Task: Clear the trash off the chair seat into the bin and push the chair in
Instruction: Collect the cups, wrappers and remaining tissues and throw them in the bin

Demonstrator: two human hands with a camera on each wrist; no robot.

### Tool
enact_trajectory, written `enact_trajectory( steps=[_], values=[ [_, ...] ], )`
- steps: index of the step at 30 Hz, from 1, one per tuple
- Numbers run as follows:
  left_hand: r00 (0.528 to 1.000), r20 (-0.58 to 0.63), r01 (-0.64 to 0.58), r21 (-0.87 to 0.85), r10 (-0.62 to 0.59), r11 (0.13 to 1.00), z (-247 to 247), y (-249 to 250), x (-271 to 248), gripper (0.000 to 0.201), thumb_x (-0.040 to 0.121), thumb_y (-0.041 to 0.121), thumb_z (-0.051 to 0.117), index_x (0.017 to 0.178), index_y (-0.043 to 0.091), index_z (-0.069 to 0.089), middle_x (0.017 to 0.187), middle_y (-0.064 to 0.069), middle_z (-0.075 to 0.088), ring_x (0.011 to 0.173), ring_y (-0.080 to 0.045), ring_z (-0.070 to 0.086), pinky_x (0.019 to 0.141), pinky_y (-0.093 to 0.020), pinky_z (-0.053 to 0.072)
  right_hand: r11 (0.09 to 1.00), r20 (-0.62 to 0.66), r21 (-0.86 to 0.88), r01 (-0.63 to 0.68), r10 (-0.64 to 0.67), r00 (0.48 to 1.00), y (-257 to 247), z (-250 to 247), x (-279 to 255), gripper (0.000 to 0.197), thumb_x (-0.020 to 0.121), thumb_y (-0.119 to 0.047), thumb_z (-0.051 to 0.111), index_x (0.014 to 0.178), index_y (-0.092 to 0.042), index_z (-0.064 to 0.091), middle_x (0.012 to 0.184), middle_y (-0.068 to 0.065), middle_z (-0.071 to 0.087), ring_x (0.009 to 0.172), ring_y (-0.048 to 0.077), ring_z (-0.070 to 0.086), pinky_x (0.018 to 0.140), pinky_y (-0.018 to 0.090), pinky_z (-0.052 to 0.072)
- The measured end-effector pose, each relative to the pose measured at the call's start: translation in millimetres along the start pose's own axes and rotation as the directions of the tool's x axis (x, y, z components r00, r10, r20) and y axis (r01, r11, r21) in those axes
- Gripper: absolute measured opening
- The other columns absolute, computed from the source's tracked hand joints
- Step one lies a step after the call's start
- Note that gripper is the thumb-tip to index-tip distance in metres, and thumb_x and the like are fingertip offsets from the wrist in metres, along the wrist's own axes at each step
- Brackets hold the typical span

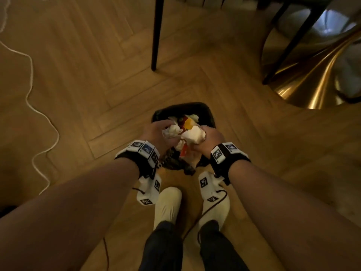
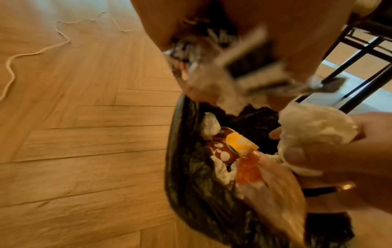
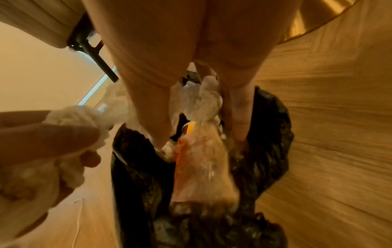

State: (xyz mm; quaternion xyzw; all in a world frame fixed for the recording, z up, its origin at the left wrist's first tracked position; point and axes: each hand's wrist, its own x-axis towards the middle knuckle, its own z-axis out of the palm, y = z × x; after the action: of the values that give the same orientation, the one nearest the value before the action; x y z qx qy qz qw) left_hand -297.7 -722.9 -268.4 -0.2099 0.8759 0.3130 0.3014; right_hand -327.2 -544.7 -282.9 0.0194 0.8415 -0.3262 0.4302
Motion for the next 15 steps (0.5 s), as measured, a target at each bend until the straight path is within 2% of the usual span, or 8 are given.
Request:
enact_trajectory(
  steps=[2, 3, 7, 9, 12, 15],
  values=[
    [1.0, -0.029, -0.006, 0.017, 0.007, 1.0, -6, -9, -4, 0.041, 0.074, 0.039, 0.076, 0.113, 0.029, 0.063, 0.098, 0.004, 0.063, 0.086, -0.012, 0.057, 0.071, -0.024, 0.043, 0.999, -0.039, 0.03, -0.016, 0.018, 0.999, -2, 1, -4, 0.075, 0.062, -0.034, 0.082, 0.13, -0.03, 0.049, 0.125, 0.003, 0.062, 0.113, 0.026, 0.059, 0.087, 0.032, 0.05],
    [1.0, -0.03, 0.003, 0.016, -0.002, 1.0, -10, -11, -7, 0.04, 0.075, 0.039, 0.075, 0.112, 0.03, 0.063, 0.098, 0.003, 0.063, 0.087, -0.014, 0.058, 0.071, -0.026, 0.046, 0.998, -0.07, 0.063, -0.026, 0.03, 0.997, -4, -1, -7, 0.078, 0.062, -0.03, 0.083, 0.132, -0.031, 0.047, 0.127, 0.002, 0.06, 0.114, 0.025, 0.058, 0.089, 0.031, 0.049],
    [0.998, -0.029, 0.047, -0.004, -0.047, 0.999, -22, -10, -8, 0.043, 0.074, 0.043, 0.075, 0.113, 0.031, 0.062, 0.108, 0.0, 0.063, 0.095, -0.021, 0.06, 0.079, -0.035, 0.053, 0.99, -0.141, 0.14, 0.008, 0.012, 0.99, -19, -17, -19, 0.074, 0.068, -0.021, 0.083, 0.133, -0.022, 0.049, 0.129, 0.004, 0.06, 0.117, 0.022, 0.057, 0.088, 0.024, 0.044],
    [0.998, -0.048, 0.037, 0.009, -0.036, 0.999, -22, -6, -5, 0.046, 0.071, 0.048, 0.075, 0.112, 0.035, 0.061, 0.11, 0.001, 0.064, 0.096, -0.021, 0.061, 0.075, -0.031, 0.052, 0.993, -0.166, 0.116, 0.028, -0.009, 0.986, -24, -23, -21, 0.067, 0.07, -0.021, 0.081, 0.131, -0.022, 0.052, 0.128, 0.004, 0.06, 0.115, 0.021, 0.058, 0.09, 0.025, 0.046],
    [0.999, -0.054, 0.001, 0.019, 0.0, 1.0, -18, 5, 2, 0.044, 0.073, 0.043, 0.076, 0.114, 0.033, 0.062, 0.105, 0.001, 0.065, 0.097, -0.02, 0.062, 0.073, -0.026, 0.046, 0.993, -0.177, 0.117, -0.009, 0.029, 0.984, -20, -26, -24, 0.043, 0.076, -0.026, 0.075, 0.117, -0.021, 0.063, 0.117, 0.003, 0.065, 0.105, 0.019, 0.062, 0.084, 0.025, 0.047],
    [0.992, 0.026, -0.124, 0.127, 0.122, 0.984, -1, 18, 17, 0.048, 0.077, 0.041, 0.071, 0.121, 0.032, 0.056, 0.115, 0.0, 0.061, 0.105, -0.023, 0.059, 0.078, -0.028, 0.044, 0.993, -0.15, 0.114, -0.027, 0.044, 0.988, -2, -23, -36, 0.027, 0.081, -0.029, 0.069, 0.105, -0.016, 0.068, 0.103, 0.004, 0.07, 0.095, 0.02, 0.065, 0.082, 0.03, 0.053]
  ],
)
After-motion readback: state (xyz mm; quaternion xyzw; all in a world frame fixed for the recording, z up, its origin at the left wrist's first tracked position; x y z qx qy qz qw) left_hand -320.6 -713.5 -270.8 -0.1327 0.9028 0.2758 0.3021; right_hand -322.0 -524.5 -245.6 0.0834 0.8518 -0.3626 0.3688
